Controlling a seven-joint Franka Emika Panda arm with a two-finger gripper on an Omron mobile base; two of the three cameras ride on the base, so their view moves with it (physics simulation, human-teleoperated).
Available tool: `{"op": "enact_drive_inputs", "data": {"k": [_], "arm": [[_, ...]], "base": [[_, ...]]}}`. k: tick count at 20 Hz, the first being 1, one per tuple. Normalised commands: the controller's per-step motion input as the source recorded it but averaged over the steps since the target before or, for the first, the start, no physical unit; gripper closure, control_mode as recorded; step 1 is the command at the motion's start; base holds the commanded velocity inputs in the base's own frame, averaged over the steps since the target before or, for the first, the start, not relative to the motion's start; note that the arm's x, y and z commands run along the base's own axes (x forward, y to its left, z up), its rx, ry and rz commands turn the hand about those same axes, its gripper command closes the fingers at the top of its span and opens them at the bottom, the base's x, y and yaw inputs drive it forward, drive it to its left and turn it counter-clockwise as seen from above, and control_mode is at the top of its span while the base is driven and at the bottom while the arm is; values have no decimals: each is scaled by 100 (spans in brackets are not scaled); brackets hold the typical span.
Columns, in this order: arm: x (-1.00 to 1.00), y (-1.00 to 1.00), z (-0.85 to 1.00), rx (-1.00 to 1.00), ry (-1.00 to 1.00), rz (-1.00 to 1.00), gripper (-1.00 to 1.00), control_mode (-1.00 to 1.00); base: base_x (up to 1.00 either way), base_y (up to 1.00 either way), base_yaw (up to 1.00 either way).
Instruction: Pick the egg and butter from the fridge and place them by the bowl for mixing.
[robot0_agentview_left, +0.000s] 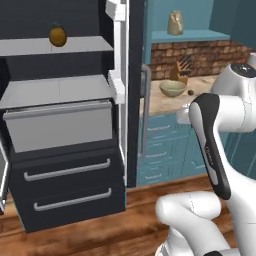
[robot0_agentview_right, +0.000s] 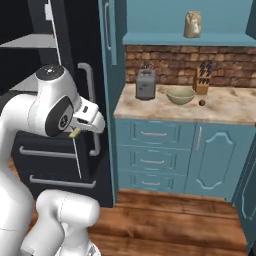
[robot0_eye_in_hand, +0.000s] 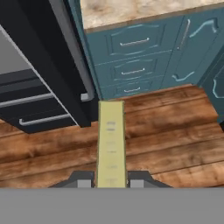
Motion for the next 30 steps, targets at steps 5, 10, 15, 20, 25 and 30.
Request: {"op": "enact_drive_inputs", "data": {"k": [5,10,15,20,25,30], "arm": [[0,0,0,0,0,0,100,100],[0,0,0,0,0,0,100,100],[0,0,0,0,0,0,100,100],[0,0,0,0,0,0,100,100],[0,0,0,0,0,0,100,100],[0,0,0,0,0,0,100,100]], "base": [[39,-67,0],[56,-60,0],[58,-60,0],[62,-57,2],[65,-45,16],[63,-39,23]]}}
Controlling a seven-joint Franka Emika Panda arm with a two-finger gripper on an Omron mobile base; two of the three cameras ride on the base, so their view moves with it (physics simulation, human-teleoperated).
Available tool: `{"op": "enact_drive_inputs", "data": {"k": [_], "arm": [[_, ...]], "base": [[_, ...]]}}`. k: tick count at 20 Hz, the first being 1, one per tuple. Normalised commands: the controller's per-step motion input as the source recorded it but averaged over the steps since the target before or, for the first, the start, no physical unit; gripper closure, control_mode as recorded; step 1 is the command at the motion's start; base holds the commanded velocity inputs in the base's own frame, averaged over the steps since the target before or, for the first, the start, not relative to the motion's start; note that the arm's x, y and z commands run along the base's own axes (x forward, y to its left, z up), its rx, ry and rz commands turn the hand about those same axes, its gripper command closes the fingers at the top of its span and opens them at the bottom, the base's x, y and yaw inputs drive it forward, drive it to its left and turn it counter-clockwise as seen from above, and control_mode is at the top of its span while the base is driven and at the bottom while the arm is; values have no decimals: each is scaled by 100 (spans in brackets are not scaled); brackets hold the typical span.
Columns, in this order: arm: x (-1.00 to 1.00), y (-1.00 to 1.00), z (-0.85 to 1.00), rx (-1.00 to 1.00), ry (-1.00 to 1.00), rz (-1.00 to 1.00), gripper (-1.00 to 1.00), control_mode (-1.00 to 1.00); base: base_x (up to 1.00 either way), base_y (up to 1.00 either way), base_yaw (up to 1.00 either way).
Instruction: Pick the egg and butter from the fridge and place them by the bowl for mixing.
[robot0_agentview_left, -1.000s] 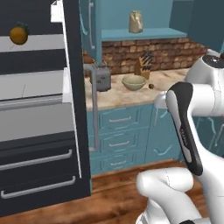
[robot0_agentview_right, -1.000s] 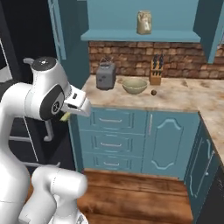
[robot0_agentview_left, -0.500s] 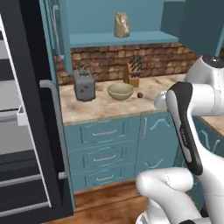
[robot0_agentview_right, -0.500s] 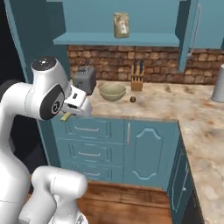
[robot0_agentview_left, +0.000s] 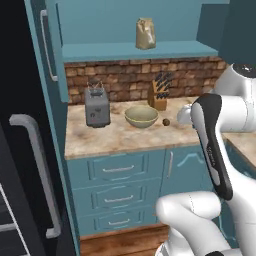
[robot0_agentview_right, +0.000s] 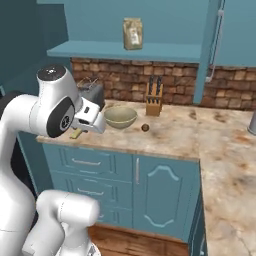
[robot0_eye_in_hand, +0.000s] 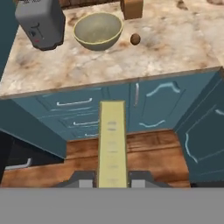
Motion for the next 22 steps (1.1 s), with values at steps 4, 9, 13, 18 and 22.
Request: {"op": "enact_drive_inputs", "data": {"k": [4,9,13,18,22], "arm": [[0,0,0,0,0,0,100,100],[0,0,0,0,0,0,100,100],[0,0,0,0,0,0,100,100],[0,0,0,0,0,0,100,100],[0,0,0,0,0,0,100,100]], "base": [[67,-40,17],[76,-37,11],[75,-35,6],[63,-21,0],[13,-2,-2]]}}
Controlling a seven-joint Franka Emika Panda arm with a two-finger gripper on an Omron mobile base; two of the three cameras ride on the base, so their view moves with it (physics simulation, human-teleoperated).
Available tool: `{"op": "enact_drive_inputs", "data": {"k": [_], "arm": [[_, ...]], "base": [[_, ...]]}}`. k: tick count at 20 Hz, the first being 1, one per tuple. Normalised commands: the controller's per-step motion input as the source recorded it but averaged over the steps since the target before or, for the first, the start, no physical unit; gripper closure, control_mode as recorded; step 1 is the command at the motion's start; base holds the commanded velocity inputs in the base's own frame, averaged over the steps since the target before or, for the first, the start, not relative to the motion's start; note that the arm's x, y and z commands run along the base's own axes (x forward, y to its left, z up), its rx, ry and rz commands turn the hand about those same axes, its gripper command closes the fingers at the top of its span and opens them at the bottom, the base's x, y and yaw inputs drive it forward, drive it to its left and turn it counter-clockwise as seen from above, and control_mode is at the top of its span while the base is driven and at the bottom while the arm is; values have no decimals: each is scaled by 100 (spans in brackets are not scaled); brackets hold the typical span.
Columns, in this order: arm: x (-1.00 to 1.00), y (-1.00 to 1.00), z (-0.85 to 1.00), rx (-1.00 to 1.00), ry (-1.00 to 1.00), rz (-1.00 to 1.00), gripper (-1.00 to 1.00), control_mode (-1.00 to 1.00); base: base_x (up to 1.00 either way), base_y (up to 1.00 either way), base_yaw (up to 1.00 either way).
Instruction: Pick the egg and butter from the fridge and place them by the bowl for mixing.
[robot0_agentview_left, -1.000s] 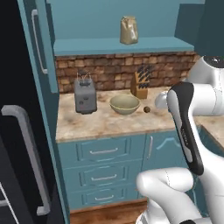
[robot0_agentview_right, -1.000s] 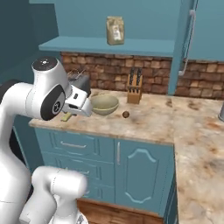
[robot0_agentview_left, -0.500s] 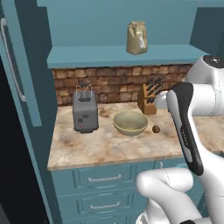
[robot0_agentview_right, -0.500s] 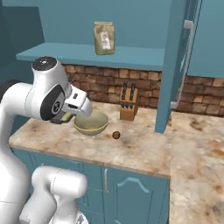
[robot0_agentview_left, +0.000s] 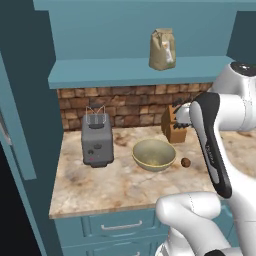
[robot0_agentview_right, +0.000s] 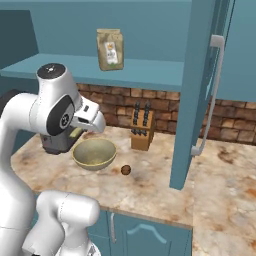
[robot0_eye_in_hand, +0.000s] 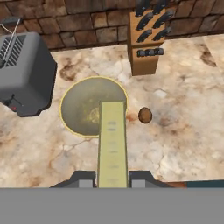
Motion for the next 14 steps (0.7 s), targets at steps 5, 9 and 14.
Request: {"op": "enact_drive_inputs", "data": {"k": [5,9,14], "arm": [[0,0,0,0,0,0,100,100],[-2,-3,-2,0,0,-3,100,-100],[-16,-27,-8,1,0,-21,100,-100]], "base": [[0,0,0],[-4,-3,-3],[0,0,0]]}}
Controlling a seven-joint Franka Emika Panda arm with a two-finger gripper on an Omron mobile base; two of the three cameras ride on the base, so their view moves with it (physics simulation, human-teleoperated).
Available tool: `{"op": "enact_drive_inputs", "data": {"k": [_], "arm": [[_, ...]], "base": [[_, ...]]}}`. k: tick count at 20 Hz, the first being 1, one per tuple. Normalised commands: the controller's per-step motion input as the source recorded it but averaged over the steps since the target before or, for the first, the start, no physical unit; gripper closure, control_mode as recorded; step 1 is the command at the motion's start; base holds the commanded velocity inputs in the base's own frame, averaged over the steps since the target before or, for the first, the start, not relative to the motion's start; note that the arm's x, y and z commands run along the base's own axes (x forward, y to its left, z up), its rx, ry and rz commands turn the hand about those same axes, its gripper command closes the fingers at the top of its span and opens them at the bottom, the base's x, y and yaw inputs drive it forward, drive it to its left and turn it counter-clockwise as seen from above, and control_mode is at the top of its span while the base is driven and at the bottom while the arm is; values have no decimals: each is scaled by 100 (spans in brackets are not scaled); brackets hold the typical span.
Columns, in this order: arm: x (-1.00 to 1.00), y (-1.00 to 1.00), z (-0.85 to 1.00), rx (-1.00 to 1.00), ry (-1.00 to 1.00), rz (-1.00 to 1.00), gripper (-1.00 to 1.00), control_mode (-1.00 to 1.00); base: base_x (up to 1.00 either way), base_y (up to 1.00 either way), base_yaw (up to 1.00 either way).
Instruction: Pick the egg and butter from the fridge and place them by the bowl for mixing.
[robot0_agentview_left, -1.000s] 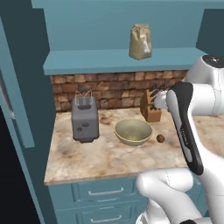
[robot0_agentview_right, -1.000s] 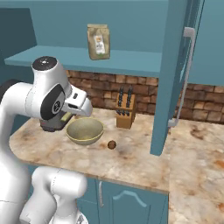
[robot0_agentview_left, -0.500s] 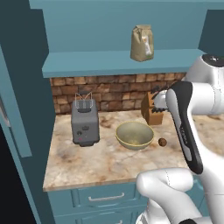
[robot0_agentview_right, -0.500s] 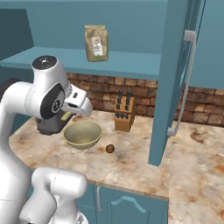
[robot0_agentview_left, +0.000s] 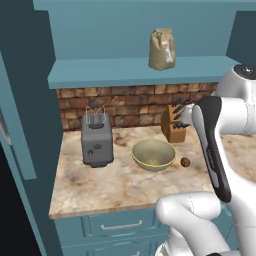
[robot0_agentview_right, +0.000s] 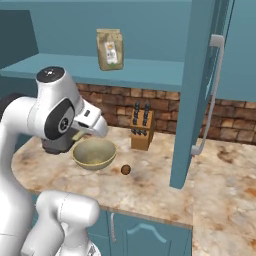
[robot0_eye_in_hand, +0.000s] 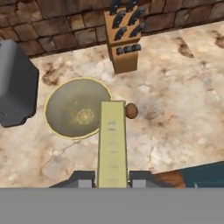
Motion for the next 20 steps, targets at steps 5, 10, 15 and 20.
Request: {"op": "enact_drive_inputs", "data": {"k": [5,10,15,20], "arm": [[-19,-31,-16,6,0,-26,100,-100],[-30,-25,-30,9,0,-29,100,-100],[-13,-10,-31,8,7,-36,100,-100],[1,-19,-37,11,3,-24,100,-100]], "base": [[0,0,0],[0,0,0],[0,0,0],[0,0,0]]}}
